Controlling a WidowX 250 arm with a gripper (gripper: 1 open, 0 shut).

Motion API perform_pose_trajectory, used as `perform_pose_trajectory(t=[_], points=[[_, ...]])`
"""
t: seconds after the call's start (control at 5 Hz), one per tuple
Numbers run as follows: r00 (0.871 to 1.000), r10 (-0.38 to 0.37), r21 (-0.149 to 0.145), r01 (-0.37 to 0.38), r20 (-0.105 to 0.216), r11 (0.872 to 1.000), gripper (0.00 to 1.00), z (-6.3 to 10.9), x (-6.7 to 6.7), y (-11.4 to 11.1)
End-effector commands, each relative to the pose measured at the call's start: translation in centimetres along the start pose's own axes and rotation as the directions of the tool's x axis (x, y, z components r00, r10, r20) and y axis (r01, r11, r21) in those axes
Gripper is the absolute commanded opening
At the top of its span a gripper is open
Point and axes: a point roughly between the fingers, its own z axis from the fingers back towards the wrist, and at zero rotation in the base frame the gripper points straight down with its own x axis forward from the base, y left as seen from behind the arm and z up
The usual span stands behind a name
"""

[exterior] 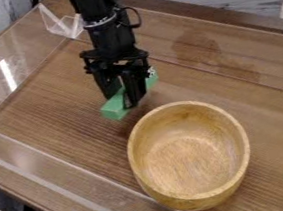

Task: Remove the green block from inside the brown bowl and put it on the table

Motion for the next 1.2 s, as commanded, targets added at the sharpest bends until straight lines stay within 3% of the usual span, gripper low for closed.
perform_pose_trajectory(t=[0.0, 1.0], points=[[0.999, -0.01, 0.012, 0.01, 0.04, 1.0, 0.0, 1.29, 0.84, 0.04], [0.999, -0.011, -0.02, 0.012, 0.036, 1.0, 0.0, 1.42, 1.58, 0.16]])
